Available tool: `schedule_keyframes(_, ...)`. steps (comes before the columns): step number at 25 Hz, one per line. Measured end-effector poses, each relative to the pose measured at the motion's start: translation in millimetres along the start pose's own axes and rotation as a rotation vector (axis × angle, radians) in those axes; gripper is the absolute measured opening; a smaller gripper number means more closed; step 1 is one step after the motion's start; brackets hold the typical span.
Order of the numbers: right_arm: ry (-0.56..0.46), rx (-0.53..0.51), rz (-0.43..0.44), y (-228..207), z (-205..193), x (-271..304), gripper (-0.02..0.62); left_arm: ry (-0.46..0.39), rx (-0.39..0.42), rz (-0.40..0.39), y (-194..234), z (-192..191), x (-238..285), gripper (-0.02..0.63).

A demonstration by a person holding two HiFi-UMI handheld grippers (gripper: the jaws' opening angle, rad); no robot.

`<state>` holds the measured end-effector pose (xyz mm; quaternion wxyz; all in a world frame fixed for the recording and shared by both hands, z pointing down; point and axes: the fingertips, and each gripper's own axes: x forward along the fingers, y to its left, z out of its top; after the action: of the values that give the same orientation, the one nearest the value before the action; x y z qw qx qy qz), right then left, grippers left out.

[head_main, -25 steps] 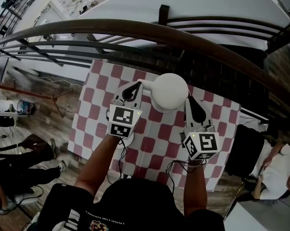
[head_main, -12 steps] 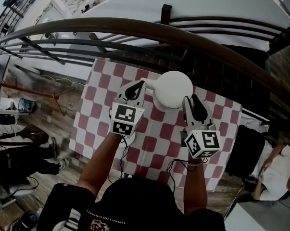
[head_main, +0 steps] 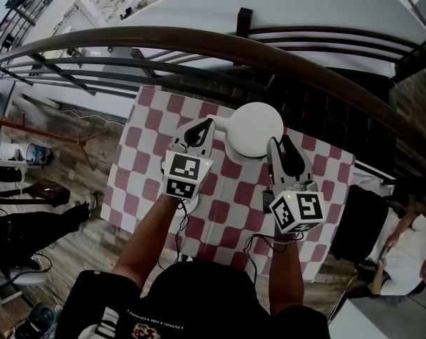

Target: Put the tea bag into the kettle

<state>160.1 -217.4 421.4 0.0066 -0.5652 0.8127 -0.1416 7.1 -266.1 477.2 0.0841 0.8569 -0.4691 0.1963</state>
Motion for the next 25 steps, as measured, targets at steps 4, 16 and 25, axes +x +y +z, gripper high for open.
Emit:
schedule_keyframes(4,-0.044,0.006,0.018,7.2,11.6,1.3,0.110,0.000,0.000,0.002,0.3,0.0,-0.3,-0.002)
schedule_keyframes(16,-0.185,-0.006,0.199,60.0,56.3,12.2,0.110,-0.010,0.013,0.015,-1.9,1.6,-0.9,-0.002)
schedule_keyframes(25,-0.193,-0.018,0.254,83.1,63.0,20.0,0.110,-0.014,0.004,0.011,-1.3,1.1,-1.5,-0.002)
